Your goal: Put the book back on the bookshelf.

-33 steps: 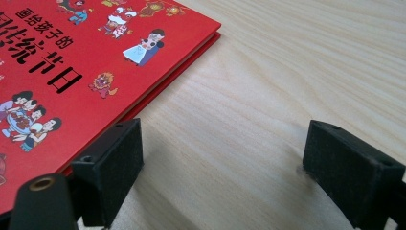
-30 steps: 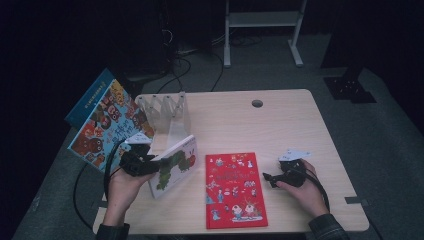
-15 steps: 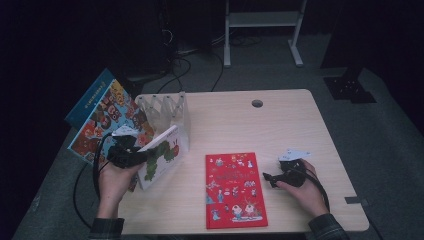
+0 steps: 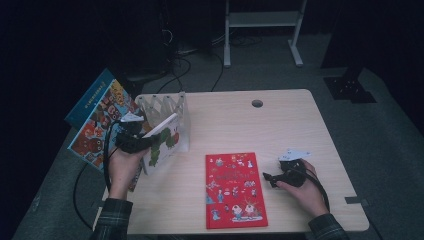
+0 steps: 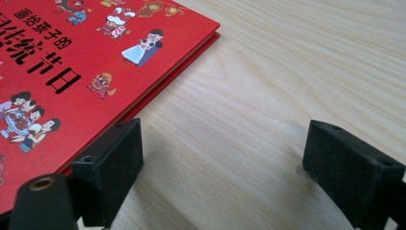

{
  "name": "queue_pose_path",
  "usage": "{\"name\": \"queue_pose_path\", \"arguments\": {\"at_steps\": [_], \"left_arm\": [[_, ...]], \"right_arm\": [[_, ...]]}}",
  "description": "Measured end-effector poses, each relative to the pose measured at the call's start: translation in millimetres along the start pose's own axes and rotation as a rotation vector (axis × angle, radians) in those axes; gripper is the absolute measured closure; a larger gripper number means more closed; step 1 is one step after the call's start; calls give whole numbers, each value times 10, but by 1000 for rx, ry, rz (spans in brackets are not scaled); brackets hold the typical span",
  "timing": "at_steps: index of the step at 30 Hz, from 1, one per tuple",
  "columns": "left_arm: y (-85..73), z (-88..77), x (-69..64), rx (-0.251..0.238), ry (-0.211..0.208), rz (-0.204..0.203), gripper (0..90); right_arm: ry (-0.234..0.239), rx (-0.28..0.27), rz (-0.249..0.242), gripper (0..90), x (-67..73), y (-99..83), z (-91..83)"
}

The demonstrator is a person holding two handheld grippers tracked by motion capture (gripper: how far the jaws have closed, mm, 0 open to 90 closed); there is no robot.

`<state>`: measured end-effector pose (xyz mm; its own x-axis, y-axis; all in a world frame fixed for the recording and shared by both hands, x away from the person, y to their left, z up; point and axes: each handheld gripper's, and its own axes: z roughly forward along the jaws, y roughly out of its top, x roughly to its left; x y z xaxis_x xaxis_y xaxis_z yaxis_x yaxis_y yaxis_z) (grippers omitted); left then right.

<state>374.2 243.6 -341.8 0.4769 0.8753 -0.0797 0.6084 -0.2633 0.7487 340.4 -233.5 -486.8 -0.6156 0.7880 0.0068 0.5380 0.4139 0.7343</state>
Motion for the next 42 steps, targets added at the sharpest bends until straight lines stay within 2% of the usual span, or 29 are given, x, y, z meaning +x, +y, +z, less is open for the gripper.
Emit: {"name": "queue_pose_path", "arguments": {"at_steps": [14,20,26,33,40,42], "left_arm": [[191,356,35,-32,30,-8,757],[223,500,46,-46,39,-14,757],[226,637,74,-41,69,-25,757],[215,727,72,-65,59,-42,757],[181,757,63,-57,55,-43,755],[167,767,70,-40,54,-37,753]], "right_arm": [[0,0,1,128,0,0,0],[0,0,1,128,0,0,0],[1,0,-2,128,-1,0,0],[1,1,-2,128,-1,0,0],[0,0,0,128,0,0,0],[0,0,0,128,0,0,0]]}}
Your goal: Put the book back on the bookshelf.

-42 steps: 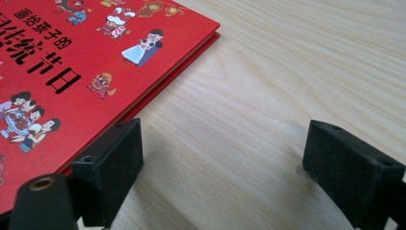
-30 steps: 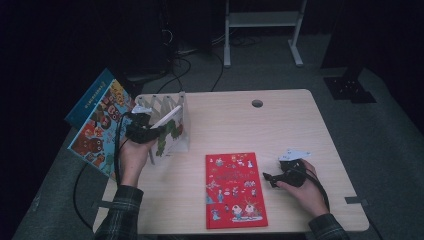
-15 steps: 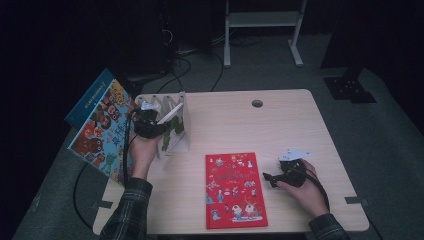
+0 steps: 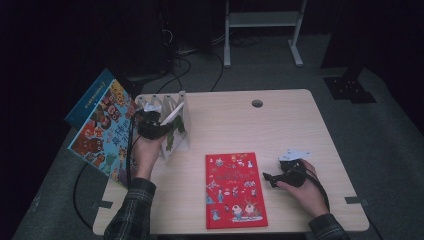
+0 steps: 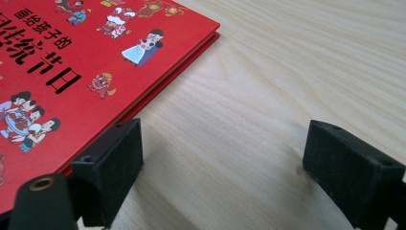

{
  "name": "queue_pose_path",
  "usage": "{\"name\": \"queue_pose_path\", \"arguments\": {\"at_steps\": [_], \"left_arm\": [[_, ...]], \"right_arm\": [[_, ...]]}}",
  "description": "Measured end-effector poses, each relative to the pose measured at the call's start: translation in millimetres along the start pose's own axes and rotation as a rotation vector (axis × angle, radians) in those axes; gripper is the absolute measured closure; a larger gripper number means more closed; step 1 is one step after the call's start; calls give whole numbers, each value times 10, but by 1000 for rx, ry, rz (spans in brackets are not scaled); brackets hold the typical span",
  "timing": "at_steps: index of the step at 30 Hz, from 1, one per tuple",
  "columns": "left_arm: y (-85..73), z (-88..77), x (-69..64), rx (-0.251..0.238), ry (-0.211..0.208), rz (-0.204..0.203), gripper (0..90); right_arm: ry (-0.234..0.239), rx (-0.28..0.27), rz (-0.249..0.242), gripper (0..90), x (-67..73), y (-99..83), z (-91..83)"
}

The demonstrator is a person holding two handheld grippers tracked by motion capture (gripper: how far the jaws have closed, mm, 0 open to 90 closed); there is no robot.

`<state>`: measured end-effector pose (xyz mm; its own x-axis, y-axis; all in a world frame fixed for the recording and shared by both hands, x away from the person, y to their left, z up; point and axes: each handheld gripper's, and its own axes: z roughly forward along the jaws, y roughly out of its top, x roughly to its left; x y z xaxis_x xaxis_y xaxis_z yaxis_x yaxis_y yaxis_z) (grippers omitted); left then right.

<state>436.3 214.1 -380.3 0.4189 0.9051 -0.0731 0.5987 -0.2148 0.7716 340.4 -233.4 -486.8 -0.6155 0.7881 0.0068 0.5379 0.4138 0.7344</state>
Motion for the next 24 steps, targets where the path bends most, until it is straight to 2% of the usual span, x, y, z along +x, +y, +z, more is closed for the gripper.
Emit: {"name": "queue_pose_path", "arguments": {"at_steps": [6,10,14,18,24], "left_arm": [[-100,67,22,29,4,-4,752],[-122,62,5,23,-6,0,730],[-165,42,1,37,-9,16,581],[-250,-9,-14,52,7,49,453],[-370,-104,0,39,-15,53,361]], "right_arm": [[0,0,0,128,0,0,0],[0,0,0,128,0,0,0],[0,1,-1,128,0,0,-1],[0,0,-1,128,0,0,0],[0,0,-1,128,0,0,0]]}}
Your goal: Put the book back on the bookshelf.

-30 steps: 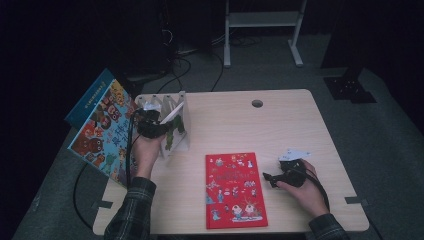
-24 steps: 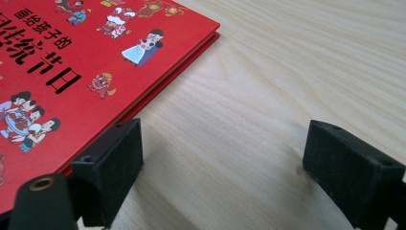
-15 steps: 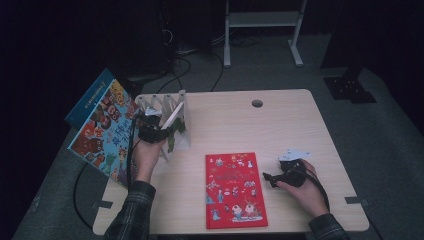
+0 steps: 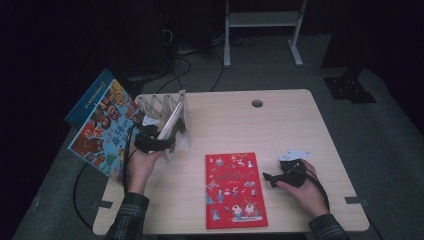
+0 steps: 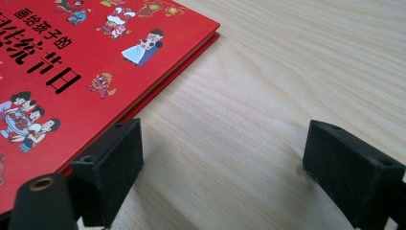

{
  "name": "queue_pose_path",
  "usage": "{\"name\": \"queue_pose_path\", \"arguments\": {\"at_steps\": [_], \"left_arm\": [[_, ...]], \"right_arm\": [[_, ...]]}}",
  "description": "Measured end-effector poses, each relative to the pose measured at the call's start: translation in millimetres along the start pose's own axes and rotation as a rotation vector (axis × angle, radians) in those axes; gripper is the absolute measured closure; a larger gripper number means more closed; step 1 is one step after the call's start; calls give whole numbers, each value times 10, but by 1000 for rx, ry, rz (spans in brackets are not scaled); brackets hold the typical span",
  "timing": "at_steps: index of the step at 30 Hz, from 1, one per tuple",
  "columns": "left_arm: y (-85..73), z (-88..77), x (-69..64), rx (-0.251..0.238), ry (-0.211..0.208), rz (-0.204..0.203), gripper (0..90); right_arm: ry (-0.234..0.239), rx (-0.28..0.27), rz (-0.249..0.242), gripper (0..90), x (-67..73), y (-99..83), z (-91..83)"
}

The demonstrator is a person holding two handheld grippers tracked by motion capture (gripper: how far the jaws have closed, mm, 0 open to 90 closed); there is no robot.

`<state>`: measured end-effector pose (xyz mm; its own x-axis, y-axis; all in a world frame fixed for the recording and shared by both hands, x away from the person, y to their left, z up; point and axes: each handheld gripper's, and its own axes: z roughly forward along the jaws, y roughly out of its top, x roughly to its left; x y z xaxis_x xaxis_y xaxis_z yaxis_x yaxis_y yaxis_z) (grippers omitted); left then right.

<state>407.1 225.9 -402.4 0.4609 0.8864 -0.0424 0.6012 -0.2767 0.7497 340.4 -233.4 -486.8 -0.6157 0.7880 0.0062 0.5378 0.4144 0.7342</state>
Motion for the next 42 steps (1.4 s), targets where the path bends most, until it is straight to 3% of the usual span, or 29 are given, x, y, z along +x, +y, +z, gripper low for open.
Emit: {"name": "queue_pose_path", "arguments": {"at_steps": [10,16,20,26,33,42], "left_arm": [[-185,-184,-103,-5,-6,67,271],[-363,-236,-113,9,-13,57,273],[-481,-184,-96,26,-18,54,267],[-534,-31,-80,64,-11,60,273],[-548,74,-81,74,-101,20,311],[-516,133,-190,53,-169,-5,329]], "right_arm": [[0,0,0,128,0,0,0],[0,0,0,128,1,0,-1],[0,0,0,128,1,0,0],[0,0,2,128,1,0,0],[0,0,0,128,1,0,-1],[0,0,0,128,0,0,0]]}}
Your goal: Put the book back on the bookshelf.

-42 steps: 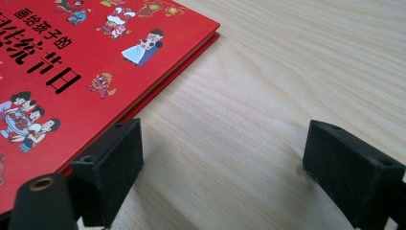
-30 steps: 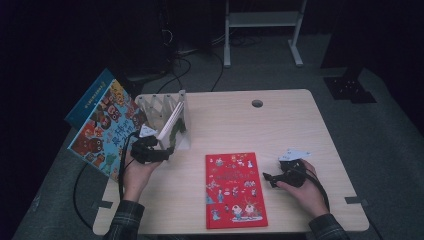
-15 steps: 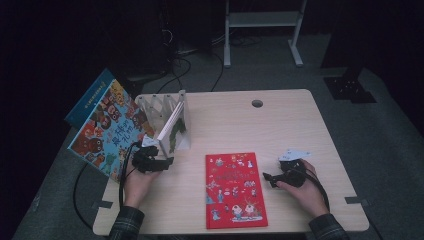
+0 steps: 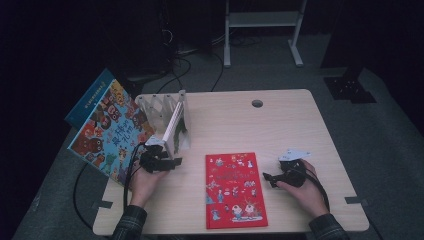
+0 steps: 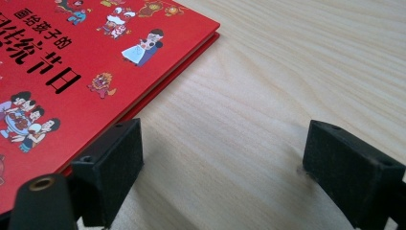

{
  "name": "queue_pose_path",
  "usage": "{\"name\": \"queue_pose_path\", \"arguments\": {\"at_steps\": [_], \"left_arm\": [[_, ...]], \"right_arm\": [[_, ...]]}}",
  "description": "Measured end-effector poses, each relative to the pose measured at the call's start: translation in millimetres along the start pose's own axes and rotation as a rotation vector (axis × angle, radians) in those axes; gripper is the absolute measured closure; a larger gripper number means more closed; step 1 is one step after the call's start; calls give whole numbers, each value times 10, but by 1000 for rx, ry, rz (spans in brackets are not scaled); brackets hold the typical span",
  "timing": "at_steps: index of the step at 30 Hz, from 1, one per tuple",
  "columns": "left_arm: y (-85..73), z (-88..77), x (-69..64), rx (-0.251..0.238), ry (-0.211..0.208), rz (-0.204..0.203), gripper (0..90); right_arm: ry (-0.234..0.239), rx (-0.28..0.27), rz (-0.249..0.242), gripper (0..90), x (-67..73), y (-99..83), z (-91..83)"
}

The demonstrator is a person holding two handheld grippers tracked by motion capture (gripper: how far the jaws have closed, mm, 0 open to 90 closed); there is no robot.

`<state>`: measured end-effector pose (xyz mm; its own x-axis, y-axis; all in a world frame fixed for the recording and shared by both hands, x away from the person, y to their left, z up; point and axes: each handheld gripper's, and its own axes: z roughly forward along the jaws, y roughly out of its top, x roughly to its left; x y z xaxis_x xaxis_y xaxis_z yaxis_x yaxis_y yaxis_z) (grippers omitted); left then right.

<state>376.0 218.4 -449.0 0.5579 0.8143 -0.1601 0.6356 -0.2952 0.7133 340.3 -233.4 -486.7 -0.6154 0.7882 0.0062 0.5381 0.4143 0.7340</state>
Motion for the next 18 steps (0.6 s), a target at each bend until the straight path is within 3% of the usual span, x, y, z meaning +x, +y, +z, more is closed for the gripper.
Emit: {"name": "queue_pose_path", "arguments": {"at_steps": [10,18], "left_arm": [[84,137,-220,16,-29,46,324],[120,180,-294,27,-39,78,316]], "right_arm": [[0,0,0,128,0,0,0],[0,0,0,128,1,0,0]]}}
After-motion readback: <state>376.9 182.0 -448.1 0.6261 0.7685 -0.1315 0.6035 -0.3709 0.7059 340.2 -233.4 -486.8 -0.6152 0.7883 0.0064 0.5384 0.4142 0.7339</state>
